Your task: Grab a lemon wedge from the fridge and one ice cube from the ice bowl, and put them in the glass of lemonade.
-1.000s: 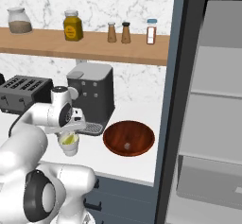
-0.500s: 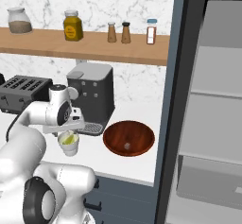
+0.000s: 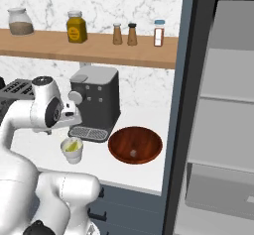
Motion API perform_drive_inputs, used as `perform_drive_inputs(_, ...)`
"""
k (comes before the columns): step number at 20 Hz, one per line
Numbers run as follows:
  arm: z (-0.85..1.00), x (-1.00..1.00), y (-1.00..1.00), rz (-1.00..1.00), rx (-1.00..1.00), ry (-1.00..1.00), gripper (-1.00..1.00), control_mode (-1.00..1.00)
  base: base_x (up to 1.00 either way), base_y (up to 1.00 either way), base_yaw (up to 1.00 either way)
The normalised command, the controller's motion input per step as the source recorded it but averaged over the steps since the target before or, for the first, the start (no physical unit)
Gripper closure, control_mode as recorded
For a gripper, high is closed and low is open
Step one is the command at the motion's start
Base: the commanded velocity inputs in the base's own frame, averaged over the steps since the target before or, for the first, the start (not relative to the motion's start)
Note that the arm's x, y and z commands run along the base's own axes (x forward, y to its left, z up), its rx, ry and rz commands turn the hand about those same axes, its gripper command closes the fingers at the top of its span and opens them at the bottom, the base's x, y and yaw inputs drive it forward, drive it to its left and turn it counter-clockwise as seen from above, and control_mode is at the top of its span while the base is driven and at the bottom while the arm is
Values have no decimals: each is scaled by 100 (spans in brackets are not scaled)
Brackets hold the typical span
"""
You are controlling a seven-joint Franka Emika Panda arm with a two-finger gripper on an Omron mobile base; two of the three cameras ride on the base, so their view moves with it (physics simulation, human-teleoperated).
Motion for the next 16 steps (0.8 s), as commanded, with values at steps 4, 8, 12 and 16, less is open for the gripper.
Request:
perform_drive_inputs(4,43,-83,-28,0,1,-31,-100,-100,0,0,0)
perform_drive_inputs(8,27,-99,-51,0,6,-32,-100,-100,0,0,0)
perform_drive_inputs(12,0,-100,-89,0,14,-31,-100,-100,0,0,0)
perform_drive_inputs(16,0,-100,-96,0,20,-34,-100,-100,0,0,0)
